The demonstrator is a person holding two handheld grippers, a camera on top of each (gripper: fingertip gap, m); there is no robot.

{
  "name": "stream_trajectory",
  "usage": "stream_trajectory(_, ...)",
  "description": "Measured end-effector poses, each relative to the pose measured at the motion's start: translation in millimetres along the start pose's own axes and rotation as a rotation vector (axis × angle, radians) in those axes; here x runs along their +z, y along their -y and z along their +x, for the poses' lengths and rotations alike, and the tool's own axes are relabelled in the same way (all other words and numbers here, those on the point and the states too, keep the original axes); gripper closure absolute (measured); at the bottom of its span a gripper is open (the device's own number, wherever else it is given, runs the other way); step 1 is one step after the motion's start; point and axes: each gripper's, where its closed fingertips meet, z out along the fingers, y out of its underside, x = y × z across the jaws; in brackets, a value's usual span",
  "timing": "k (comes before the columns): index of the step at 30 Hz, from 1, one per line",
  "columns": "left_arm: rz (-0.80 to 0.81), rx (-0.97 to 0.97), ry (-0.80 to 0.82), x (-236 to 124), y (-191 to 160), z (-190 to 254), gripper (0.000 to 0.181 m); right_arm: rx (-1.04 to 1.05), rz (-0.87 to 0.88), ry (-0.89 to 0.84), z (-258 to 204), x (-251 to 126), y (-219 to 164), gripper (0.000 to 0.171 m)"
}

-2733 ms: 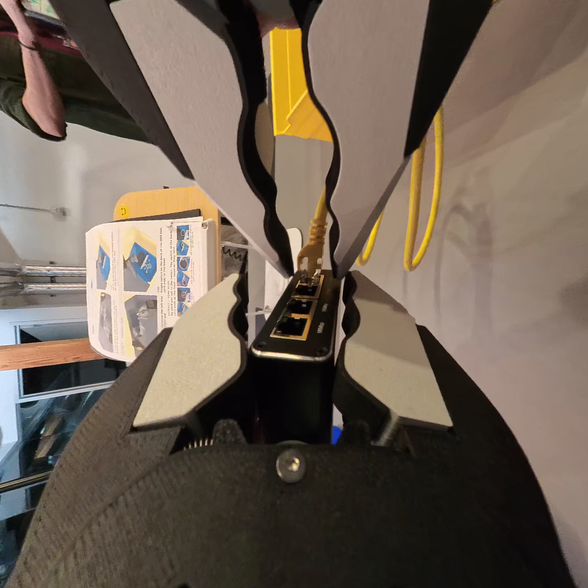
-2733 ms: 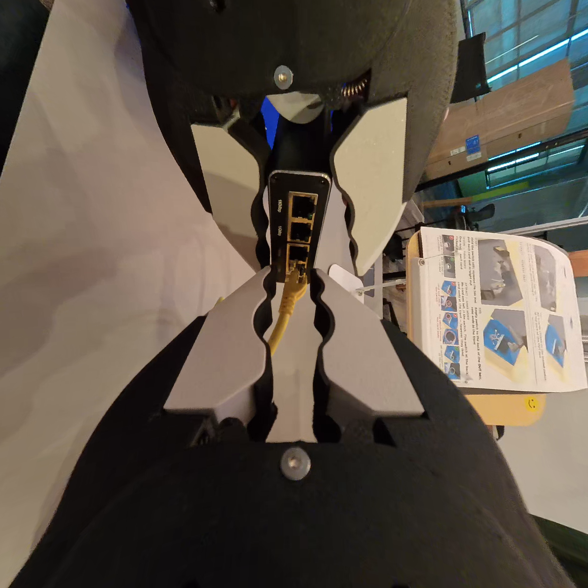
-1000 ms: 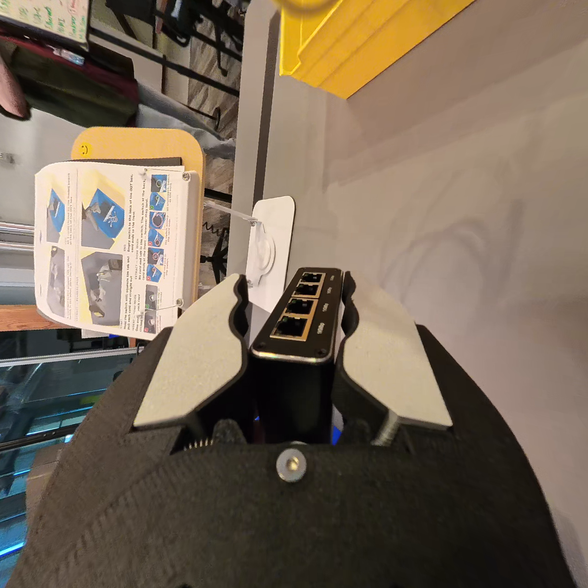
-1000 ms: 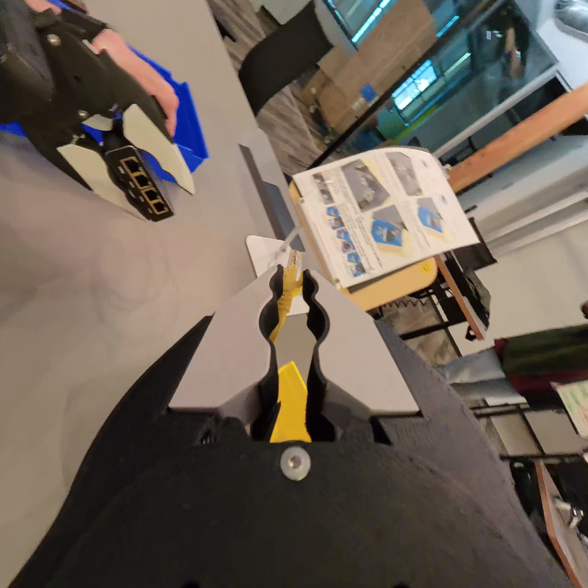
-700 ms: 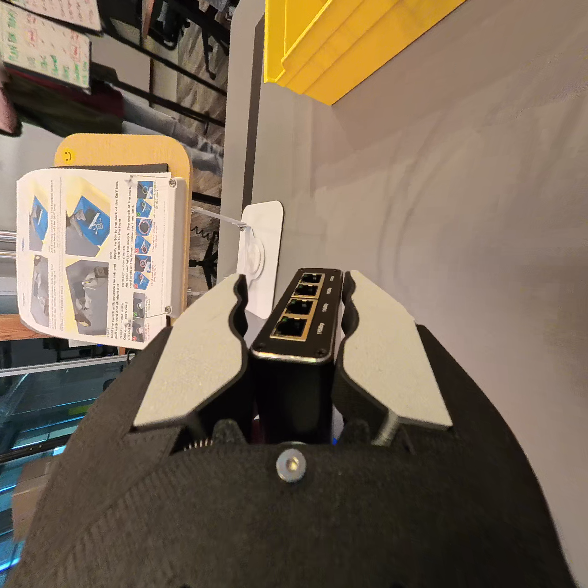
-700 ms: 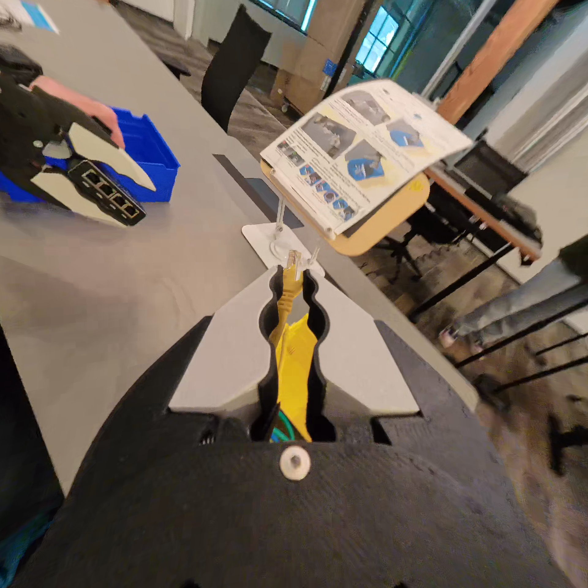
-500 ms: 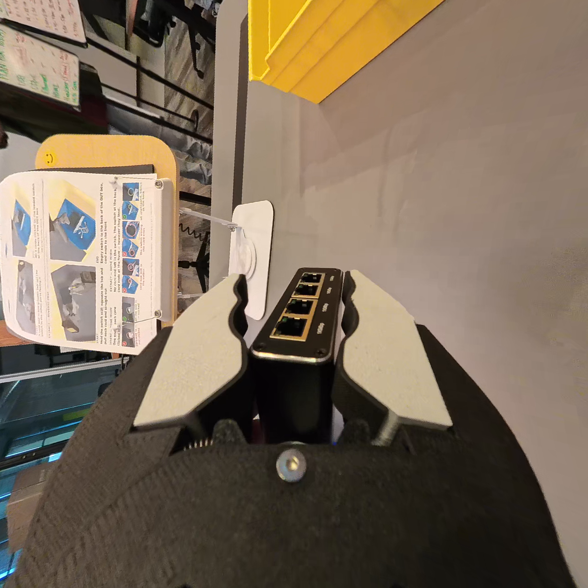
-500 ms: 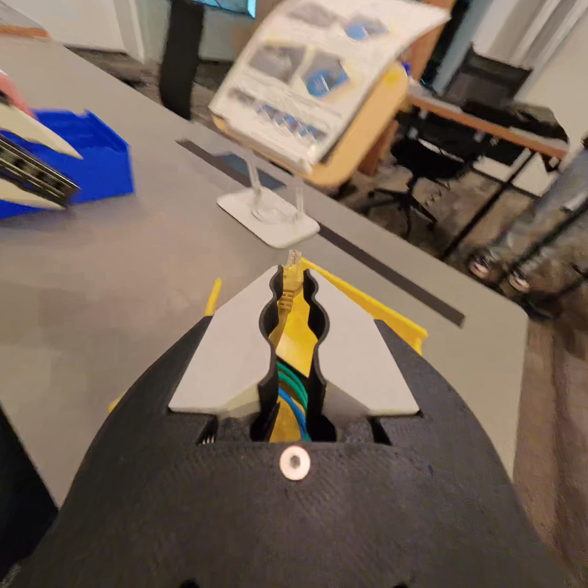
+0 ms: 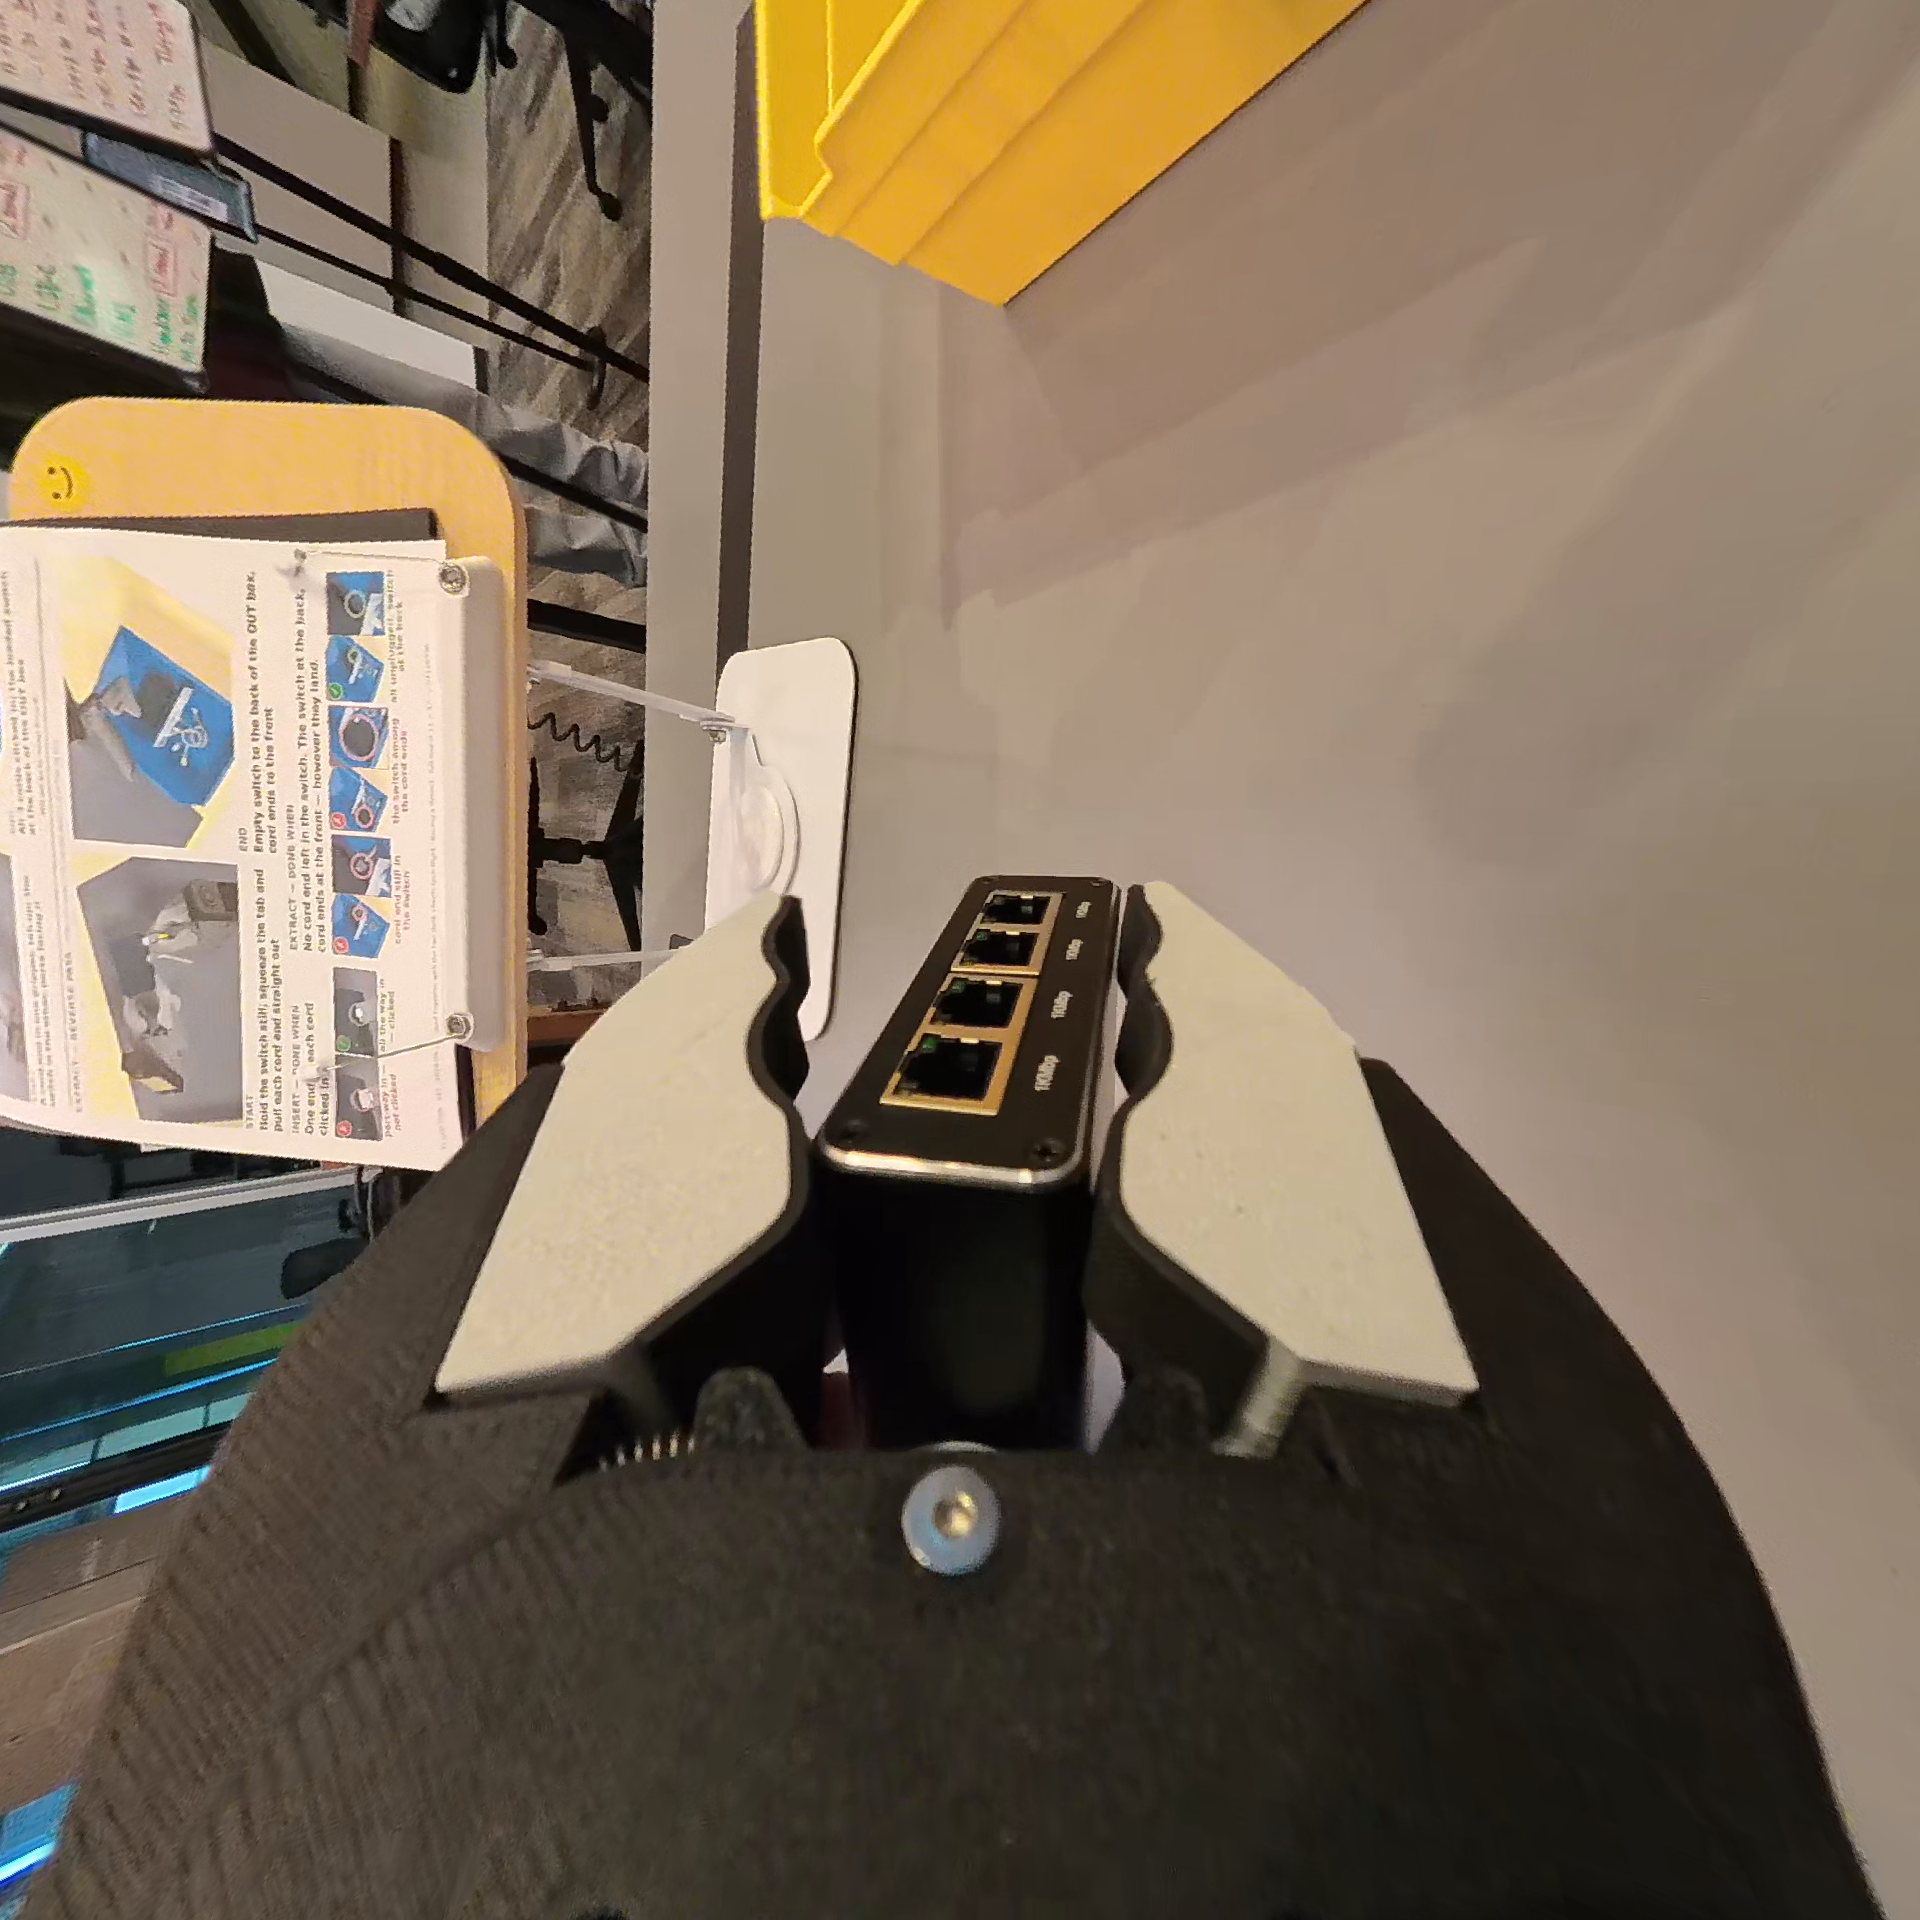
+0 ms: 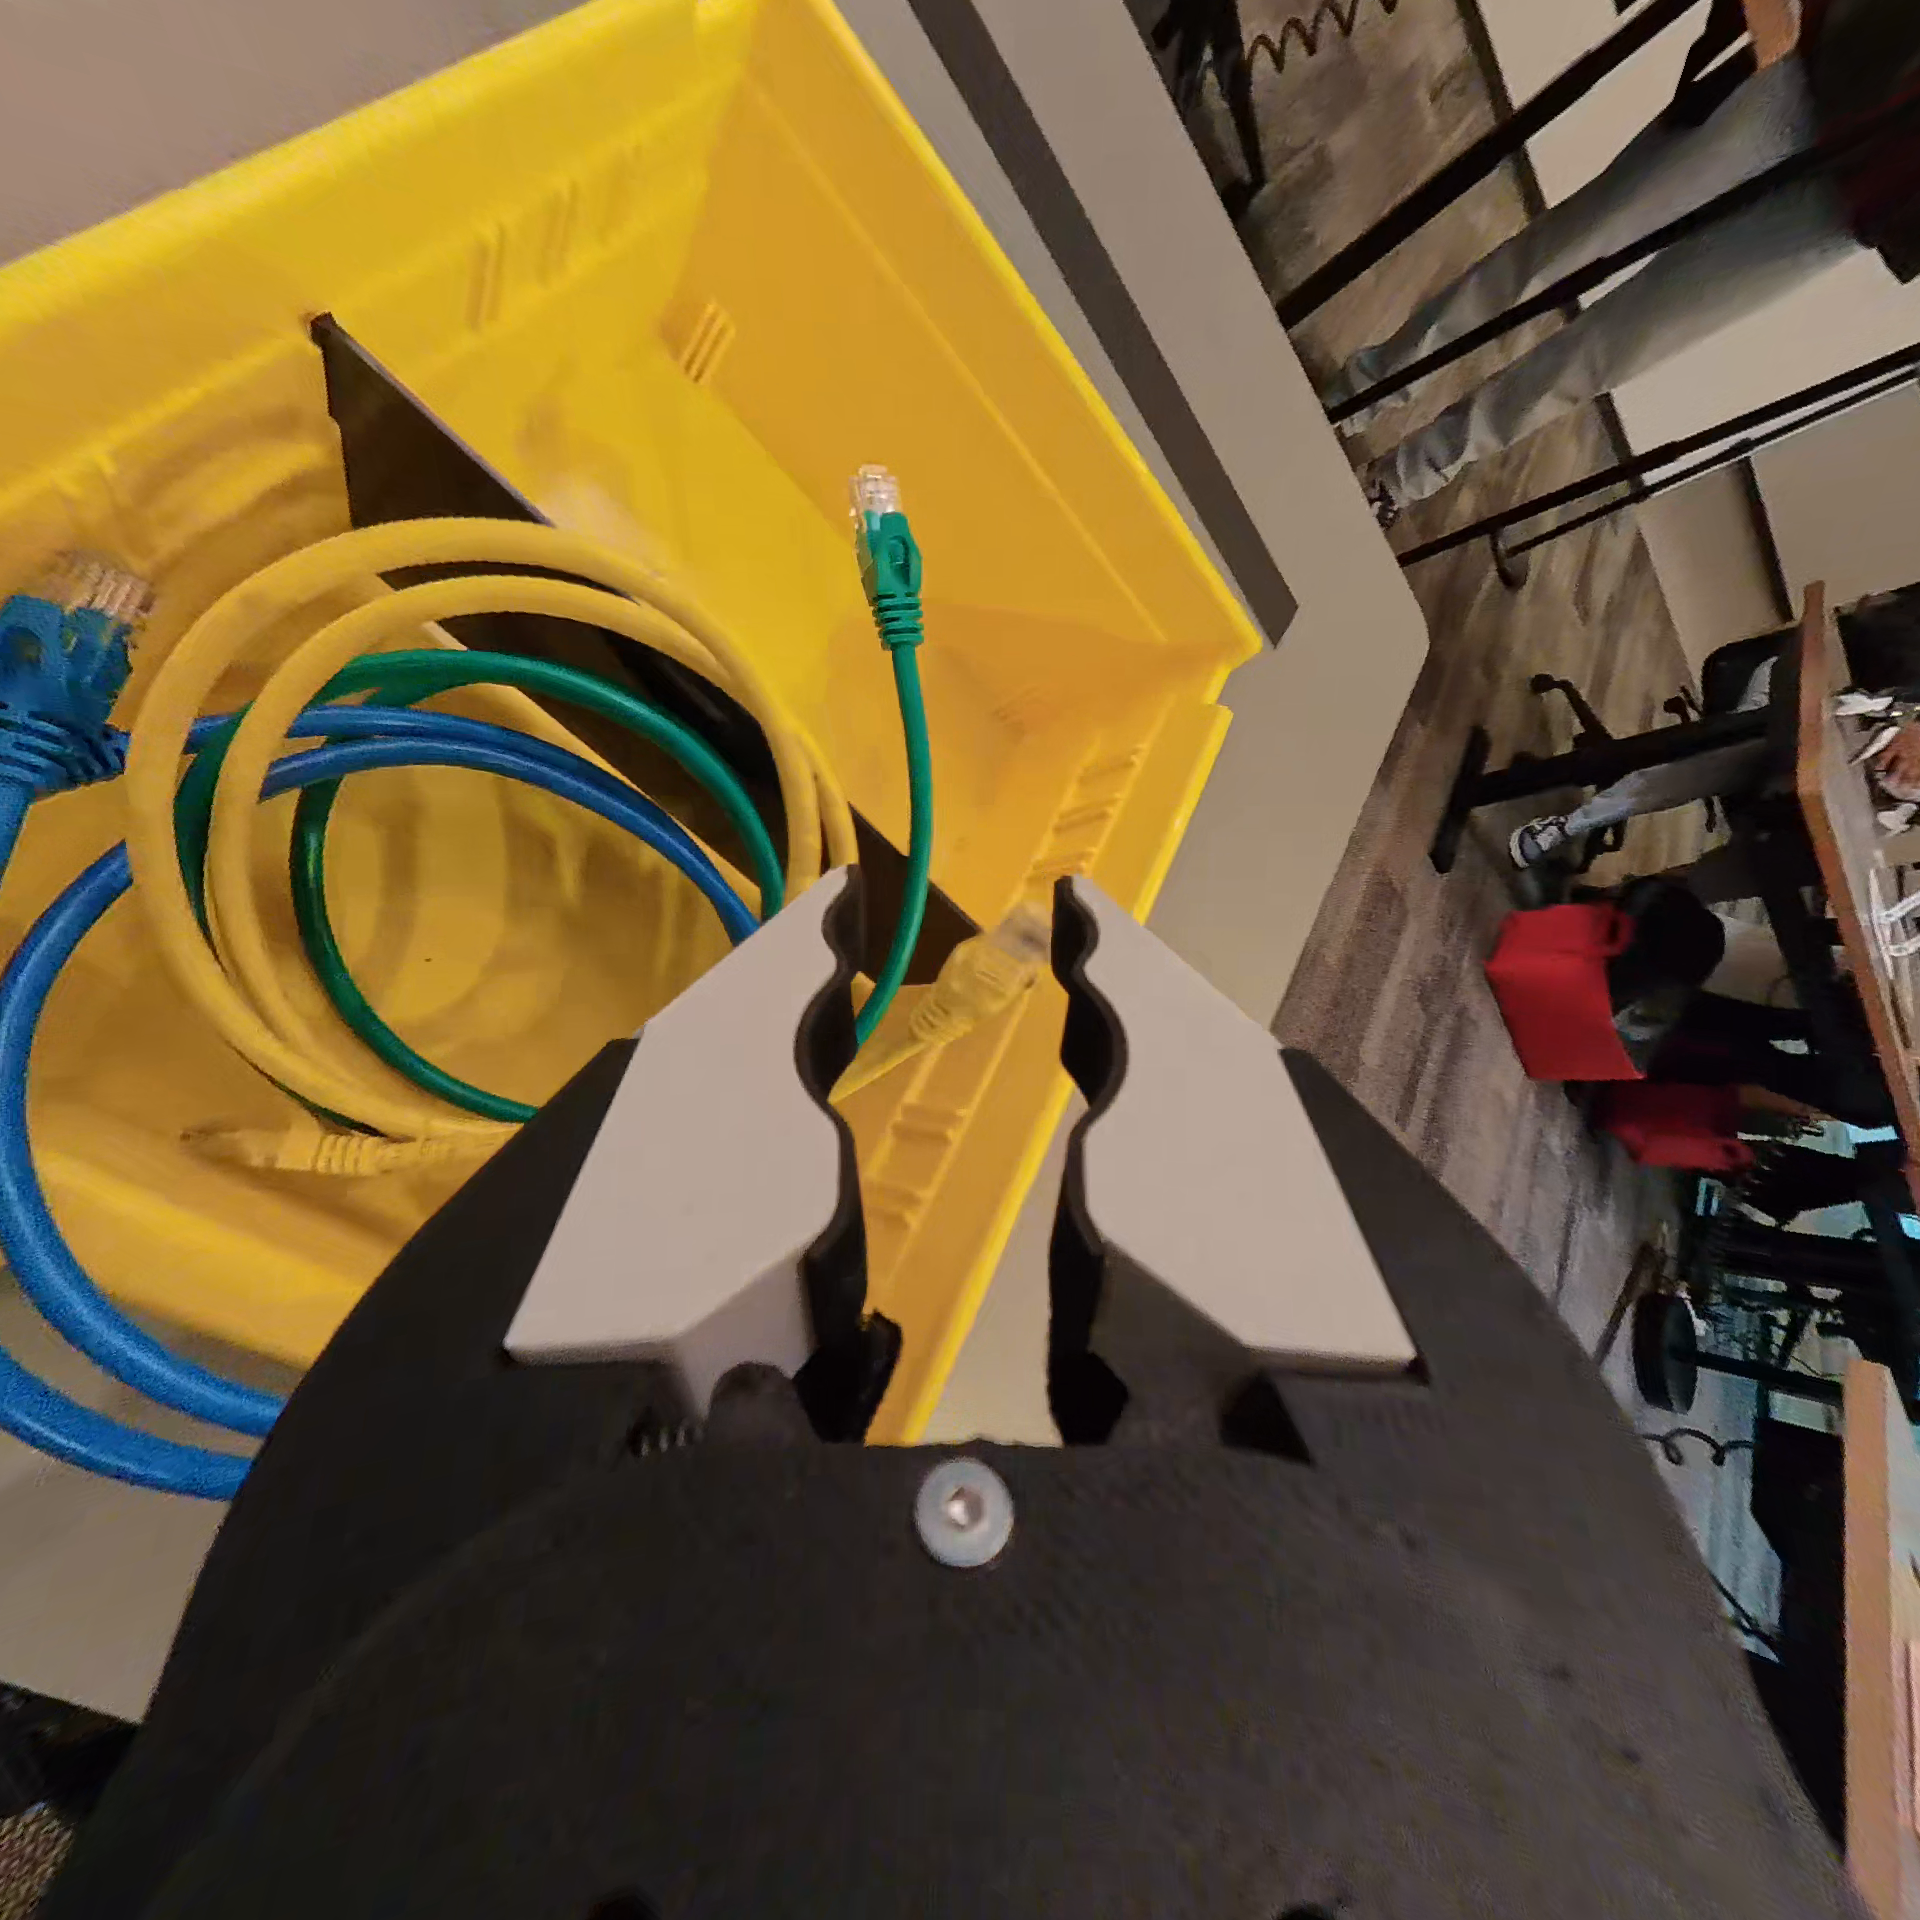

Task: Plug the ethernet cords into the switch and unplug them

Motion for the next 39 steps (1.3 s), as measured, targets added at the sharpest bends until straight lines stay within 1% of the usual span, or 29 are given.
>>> stream_trajectory(2,0.028,-0.004,0.027,-1,4,-4,0.123,0.005,0.041,-0.058,13,-14,12,0.136)
stream_trajectory(3,0.046,-0.007,0.038,-2,7,-6,0.123,0.001,0.087,-0.075,16,-25,26,0.135)
stream_trajectory(5,0.105,0.006,0.074,-6,18,-10,0.123,-0.026,0.213,-0.059,7,-49,68,0.135)
stream_trajectory(7,0.158,0.012,0.095,-12,29,-13,0.123,-0.095,0.369,0.007,-20,-74,120,0.135)
stream_trajectory(10,0.279,0.002,0.103,-25,50,-13,0.123,-0.186,0.605,0.167,-83,-107,195,0.132)
stream_trajectory(12,0.356,-0.019,0.107,-36,63,-14,0.123,-0.245,0.695,0.258,-123,-116,228,0.130)
stream_trajectory(14,0.426,-0.016,0.097,-47,74,-12,0.123,-0.315,0.730,0.318,-157,-113,248,0.127)
stream_trajectory(16,0.488,-0.032,0.096,-58,83,-14,0.123,-0.379,0.749,0.352,-181,-108,259,0.128)
stream_trajectory(18,0.554,-0.036,0.088,-69,91,-15,0.123,-0.397,0.824,0.428,-199,-115,268,0.131)
stream_trajectory(19,0.564,-0.032,0.088,-73,91,-16,0.123,-0.393,0.842,0.457,-202,-118,270,0.132)
stream_trajectory(21,0.614,-0.037,0.089,-82,94,-18,0.123,-0.392,0.875,0.500,-201,-123,270,0.130)
stream_trajectory(25,0.741,-0.136,0.043,-102,104,-27,0.123,-0.367,0.935,0.570,-195,-133,266,0.130)
stream_trajectory(27,0.831,-0.200,0.011,-114,113,-30,0.123,-0.360,0.953,0.589,-202,-135,269,0.129)
stream_trajectory(30,0.934,-0.275,-0.034,-127,126,-30,0.123,-0.358,1.037,0.590,-220,-146,283,0.126)
stream_trajectory(32,0.970,-0.293,-0.047,-130,131,-28,0.123,-0.337,1.097,0.555,-225,-152,293,0.127)
stream_trajectory(33,0.978,-0.291,-0.054,-131,133,-25,0.123,-0.321,1.116,0.565,-229,-155,296,0.127)
stream_trajectory(35,1.000,-0.307,-0.075,-132,137,-22,0.123,-0.281,1.152,0.571,-233,-161,302,0.136)
stream_trajectory(37,1.021,-0.335,-0.103,-134,138,-21,0.123,-0.237,1.154,0.617,-235,-163,301,0.138)
stream_trajectory(39,1.025,-0.325,-0.102,-132,140,-19,0.123,-0.210,1.133,0.650,-235,-163,298,0.139)
